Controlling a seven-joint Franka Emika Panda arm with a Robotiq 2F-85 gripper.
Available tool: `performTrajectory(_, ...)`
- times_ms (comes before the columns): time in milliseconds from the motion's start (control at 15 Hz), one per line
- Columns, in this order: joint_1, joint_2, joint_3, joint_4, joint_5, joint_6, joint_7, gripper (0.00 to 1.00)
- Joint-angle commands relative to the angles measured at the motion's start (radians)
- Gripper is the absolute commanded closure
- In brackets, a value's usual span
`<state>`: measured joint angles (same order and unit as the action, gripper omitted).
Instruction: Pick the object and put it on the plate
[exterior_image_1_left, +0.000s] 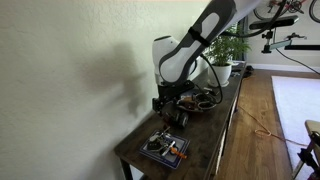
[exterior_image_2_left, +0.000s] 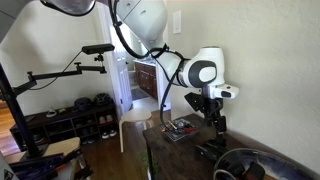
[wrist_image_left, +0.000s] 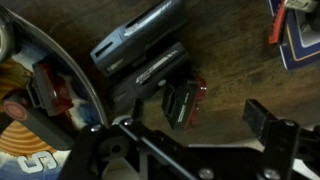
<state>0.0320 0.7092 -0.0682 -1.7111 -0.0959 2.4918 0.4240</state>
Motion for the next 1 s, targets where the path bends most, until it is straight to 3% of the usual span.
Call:
performTrajectory(0, 0.017, 0.048, -0.021, 0.051, 0.027, 0.027, -0.030, 0.00)
performTrajectory(667, 0.008, 0.127, -0.030, 0.108, 0.033, 0.063, -0.060, 0.00)
performTrajectory(733, 0.006, 0.131, -0.028, 0.109, 0.036, 0.066, -0.062, 0.25)
performTrajectory(800, 0.005, 0.134, -0.027, 0.108, 0.039, 0.071, -0.064, 0.27)
performTrajectory(933, 0.004, 0.136, -0.025, 0.105, 0.046, 0.078, -0.067, 0.41)
